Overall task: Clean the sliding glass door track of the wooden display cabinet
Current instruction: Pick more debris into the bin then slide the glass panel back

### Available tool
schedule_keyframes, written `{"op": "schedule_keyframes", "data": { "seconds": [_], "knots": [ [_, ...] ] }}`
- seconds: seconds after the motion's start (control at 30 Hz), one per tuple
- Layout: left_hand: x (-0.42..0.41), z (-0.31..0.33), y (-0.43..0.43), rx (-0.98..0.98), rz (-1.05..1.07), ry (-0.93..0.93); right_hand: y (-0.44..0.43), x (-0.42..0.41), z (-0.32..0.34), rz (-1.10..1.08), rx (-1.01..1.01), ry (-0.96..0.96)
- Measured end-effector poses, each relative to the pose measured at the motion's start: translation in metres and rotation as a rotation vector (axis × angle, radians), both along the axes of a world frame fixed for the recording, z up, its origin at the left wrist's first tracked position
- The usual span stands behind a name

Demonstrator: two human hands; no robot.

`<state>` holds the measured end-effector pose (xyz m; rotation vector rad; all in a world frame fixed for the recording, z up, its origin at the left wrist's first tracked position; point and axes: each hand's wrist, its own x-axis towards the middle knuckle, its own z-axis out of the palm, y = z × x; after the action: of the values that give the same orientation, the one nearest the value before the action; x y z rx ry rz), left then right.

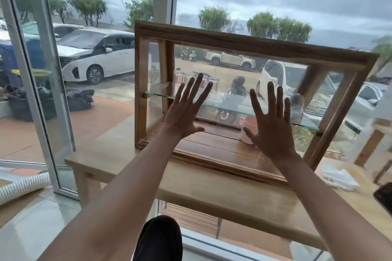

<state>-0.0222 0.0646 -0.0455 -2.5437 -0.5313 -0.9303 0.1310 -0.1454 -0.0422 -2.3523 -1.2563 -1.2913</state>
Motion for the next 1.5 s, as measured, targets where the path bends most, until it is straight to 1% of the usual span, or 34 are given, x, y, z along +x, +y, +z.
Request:
{"op": "schedule_keyframes", "data": {
  "seconds": [0.17,0.47,0.6,0.87,1.07,1.17,1.33,1.5],
  "knots": [
    [0.005,-0.004,0.003,-0.028,-0.043,-0.031,0.0,0.005,-0.001,0.043,0.004,-0.002],
    [-0.006,0.001,0.019,-0.041,-0.134,-0.027,0.009,0.001,-0.004,0.108,0.057,0.046],
    [-0.008,0.003,0.02,-0.046,-0.151,-0.032,0.013,0.001,-0.003,0.098,0.028,0.049],
    [-0.028,0.004,0.04,0.012,-0.066,-0.024,0.04,-0.013,-0.004,0.116,-0.006,0.062],
    [-0.046,0.005,0.061,0.005,-0.024,-0.004,0.064,-0.027,-0.003,0.16,-0.018,0.058],
    [-0.055,0.005,0.075,-0.032,-0.003,-0.002,0.08,-0.035,-0.004,0.204,-0.014,0.071],
    [-0.065,0.003,0.088,-0.01,0.077,0.008,0.101,-0.047,-0.005,0.239,0.008,0.098],
    [-0.068,0.001,0.102,-0.006,0.065,0.02,0.113,-0.054,-0.008,0.237,0.014,0.124]
  ]
}}
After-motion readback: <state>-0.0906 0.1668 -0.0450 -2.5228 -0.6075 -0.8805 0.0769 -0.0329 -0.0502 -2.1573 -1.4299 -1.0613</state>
